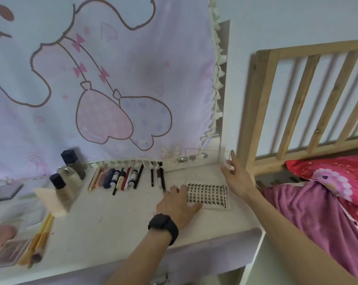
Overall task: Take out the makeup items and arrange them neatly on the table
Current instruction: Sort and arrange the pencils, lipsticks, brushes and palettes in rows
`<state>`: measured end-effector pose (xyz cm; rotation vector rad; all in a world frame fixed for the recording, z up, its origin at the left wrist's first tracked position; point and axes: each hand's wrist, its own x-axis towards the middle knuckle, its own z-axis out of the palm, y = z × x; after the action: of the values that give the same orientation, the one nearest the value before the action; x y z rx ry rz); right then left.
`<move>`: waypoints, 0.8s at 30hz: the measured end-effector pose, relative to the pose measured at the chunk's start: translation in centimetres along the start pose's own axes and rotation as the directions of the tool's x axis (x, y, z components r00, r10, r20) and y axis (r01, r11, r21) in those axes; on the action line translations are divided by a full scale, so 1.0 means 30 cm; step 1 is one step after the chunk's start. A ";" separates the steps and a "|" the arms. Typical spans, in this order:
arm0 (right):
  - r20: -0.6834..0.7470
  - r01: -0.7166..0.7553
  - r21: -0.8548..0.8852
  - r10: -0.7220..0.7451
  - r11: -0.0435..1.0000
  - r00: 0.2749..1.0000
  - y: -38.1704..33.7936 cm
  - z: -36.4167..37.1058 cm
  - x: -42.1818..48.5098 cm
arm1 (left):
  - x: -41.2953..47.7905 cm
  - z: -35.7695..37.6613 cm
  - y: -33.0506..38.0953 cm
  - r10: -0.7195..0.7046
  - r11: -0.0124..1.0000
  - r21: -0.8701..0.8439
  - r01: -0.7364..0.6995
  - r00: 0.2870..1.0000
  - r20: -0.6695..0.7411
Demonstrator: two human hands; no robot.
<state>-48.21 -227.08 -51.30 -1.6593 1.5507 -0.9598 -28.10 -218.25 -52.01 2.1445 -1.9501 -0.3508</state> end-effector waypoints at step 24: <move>-0.176 -0.014 -0.540 -0.096 0.842 0.980 0.144 0.077 -0.202 | 0.050 0.124 0.033 0.048 0.947 -0.292 -0.132 0.960 -0.277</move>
<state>-48.59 -221.39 -56.63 -2.0303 2.0688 -0.7624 -30.08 -219.85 -55.25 1.7952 -1.7093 -0.3081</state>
